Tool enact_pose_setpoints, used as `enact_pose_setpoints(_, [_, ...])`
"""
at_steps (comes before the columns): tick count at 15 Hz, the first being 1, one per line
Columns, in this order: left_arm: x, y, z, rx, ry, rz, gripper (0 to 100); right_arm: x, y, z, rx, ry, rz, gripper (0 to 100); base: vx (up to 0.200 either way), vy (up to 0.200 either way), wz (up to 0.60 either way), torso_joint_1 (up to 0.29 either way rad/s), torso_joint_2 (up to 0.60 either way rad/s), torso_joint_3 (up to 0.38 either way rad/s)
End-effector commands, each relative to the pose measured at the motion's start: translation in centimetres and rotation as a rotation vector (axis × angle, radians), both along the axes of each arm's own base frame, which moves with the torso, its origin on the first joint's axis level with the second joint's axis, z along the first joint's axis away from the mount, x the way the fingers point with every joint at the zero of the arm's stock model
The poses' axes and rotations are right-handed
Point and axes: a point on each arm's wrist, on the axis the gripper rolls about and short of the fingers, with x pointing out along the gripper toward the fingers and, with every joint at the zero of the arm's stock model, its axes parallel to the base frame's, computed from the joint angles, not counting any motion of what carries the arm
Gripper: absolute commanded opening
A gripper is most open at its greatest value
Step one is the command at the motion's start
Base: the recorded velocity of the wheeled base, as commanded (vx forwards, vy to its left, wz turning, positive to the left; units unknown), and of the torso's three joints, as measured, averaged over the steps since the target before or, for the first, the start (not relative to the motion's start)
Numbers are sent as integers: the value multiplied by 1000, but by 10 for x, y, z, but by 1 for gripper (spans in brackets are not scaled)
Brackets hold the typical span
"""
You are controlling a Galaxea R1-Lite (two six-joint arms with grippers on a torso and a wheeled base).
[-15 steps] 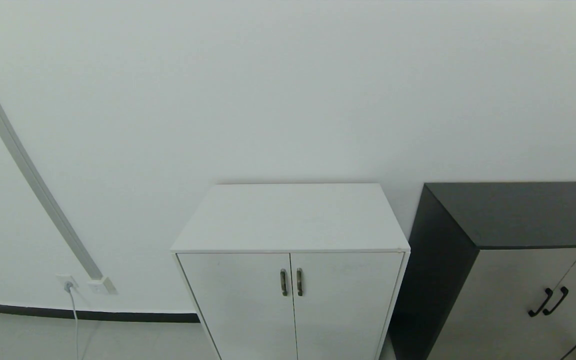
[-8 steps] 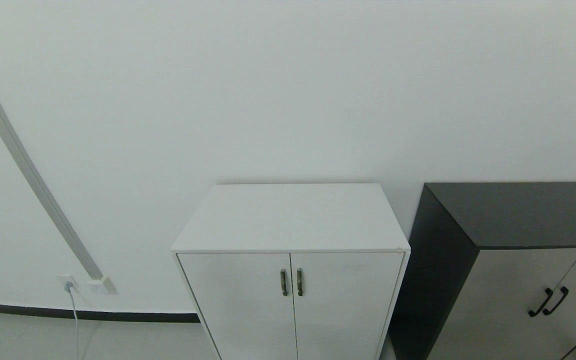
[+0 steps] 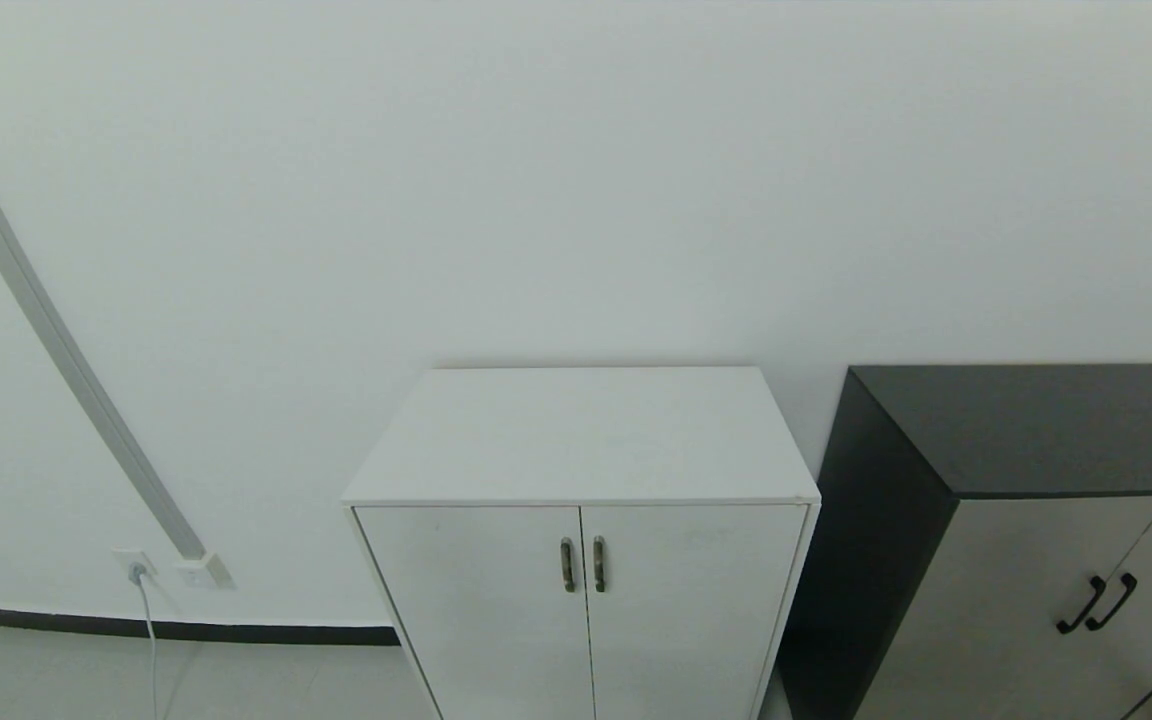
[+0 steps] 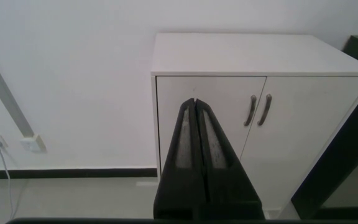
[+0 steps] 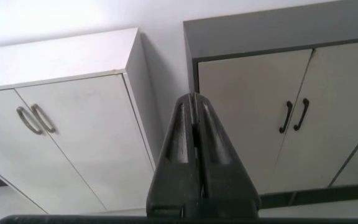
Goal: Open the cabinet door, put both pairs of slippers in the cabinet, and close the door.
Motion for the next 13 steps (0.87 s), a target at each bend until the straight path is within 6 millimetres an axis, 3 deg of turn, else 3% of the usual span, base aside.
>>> enact_pose_setpoints(1, [0,0,0,0,1,1,0,0,0,0,0,-1,0,0,0,0,0,0,0,0])
enact_pose_setpoints(13, [0,0,0,10,1,-1,0,0,0,0,-8,0,8,0,0,0,0,0,0,0])
